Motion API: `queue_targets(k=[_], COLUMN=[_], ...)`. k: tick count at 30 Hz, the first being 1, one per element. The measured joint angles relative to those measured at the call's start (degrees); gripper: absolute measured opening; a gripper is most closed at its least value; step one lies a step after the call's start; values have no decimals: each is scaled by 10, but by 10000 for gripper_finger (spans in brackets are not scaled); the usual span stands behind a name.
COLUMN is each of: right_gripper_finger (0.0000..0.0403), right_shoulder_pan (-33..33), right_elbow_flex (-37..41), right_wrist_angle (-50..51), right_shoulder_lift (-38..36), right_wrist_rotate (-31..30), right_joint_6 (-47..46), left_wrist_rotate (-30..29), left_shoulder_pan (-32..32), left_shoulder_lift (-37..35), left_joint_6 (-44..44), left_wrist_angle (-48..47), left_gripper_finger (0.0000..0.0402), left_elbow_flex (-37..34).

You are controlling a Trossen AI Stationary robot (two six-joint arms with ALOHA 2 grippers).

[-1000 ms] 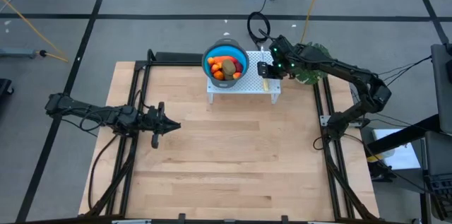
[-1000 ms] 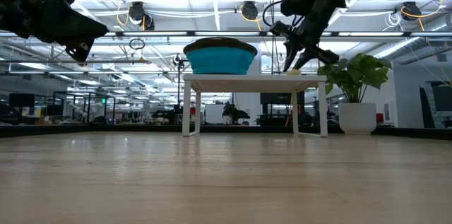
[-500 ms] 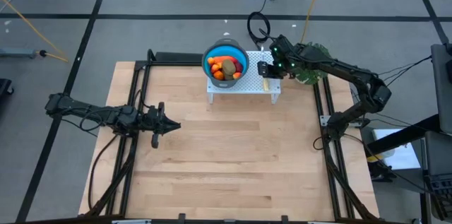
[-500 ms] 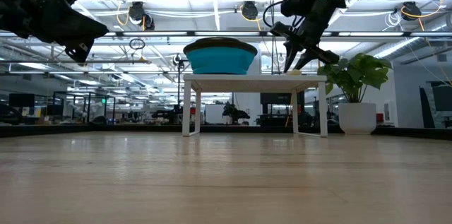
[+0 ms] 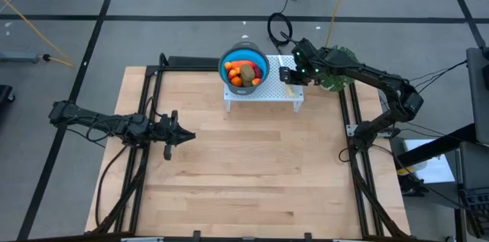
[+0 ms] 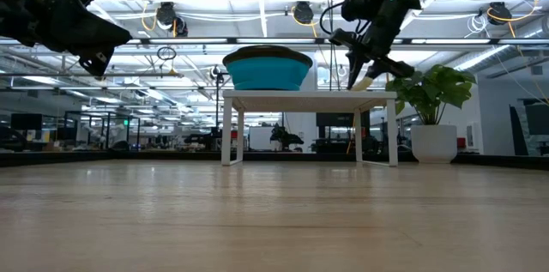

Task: Pick & Place Fruit
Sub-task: Put the knife on the shelf

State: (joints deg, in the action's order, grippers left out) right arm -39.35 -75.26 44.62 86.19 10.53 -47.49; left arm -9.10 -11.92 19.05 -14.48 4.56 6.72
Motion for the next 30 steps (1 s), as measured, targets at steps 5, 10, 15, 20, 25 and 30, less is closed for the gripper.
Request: queue_targets(k=[5, 10, 15, 20, 25, 30], right_gripper_finger=[77, 77, 77, 78, 78, 78], right_shoulder_pan=[0, 0, 1, 1, 1, 1], right_elbow_flex=[0, 0, 0, 0, 0, 0], right_wrist_angle=[5, 5, 4, -1, -12, -13], right_shoulder_lift=[0, 0, 0, 0, 0, 0], right_wrist_rotate=[0, 0, 0, -1, -2, -2], right_joint_6=[-7, -13, -17, -26, -26, -24], left_wrist_rotate=[0, 0, 0, 0, 0, 0], left_shoulder_pan=[0, 0, 0, 0, 0, 0], left_shoulder_lift=[0, 0, 0, 0, 0, 0], left_joint_6=[0, 0, 0, 2, 2, 2], left_wrist_angle=[0, 0, 0, 0, 0, 0], left_gripper_finger=[21, 21, 21, 21, 21, 21], left_elbow_flex=[0, 0, 0, 0, 0, 0])
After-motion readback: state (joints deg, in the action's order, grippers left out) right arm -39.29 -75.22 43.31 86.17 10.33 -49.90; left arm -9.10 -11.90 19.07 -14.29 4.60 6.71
